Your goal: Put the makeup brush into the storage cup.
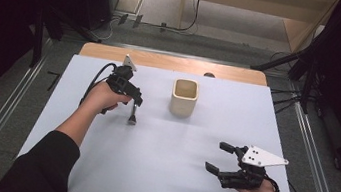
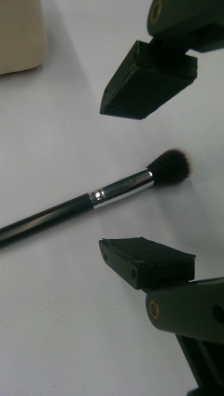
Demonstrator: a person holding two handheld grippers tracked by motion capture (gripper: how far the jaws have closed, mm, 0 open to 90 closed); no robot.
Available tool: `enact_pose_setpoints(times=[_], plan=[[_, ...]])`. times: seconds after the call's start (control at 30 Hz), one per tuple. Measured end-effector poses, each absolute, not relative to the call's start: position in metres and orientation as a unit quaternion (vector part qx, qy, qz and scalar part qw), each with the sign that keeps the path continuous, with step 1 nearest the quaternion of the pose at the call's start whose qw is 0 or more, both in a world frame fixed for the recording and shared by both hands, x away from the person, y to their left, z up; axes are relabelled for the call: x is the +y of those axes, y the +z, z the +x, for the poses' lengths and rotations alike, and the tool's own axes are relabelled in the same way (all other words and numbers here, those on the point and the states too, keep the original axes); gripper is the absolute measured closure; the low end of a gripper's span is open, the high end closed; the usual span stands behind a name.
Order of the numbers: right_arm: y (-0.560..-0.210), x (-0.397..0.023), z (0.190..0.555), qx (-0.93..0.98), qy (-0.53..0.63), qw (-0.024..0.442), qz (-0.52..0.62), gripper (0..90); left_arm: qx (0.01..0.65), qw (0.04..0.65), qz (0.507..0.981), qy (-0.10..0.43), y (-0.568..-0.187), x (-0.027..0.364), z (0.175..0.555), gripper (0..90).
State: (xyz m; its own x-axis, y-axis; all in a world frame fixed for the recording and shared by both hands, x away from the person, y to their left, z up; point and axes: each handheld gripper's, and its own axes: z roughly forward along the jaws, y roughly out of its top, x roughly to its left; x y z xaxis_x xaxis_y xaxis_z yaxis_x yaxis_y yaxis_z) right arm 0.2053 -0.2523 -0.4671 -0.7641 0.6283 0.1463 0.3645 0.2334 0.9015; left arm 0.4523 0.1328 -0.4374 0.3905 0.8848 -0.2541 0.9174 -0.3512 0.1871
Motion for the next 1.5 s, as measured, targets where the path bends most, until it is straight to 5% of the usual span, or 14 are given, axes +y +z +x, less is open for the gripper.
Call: enact_pose_setpoints(times=[0.87, 1.5], plan=[[-0.468, -0.252, 0.206, 0.779, 0.524, 0.123, 0.322, 18.7, 0.586, 0.103, 0.803, -0.027, -0.461, 0.119, 0.451, 34.7], [-0.469, -0.252, 0.205, 0.783, 0.516, 0.128, 0.323, 18.9, 0.585, 0.041, 0.809, 0.047, -0.472, 0.096, 0.445, 36.6]])
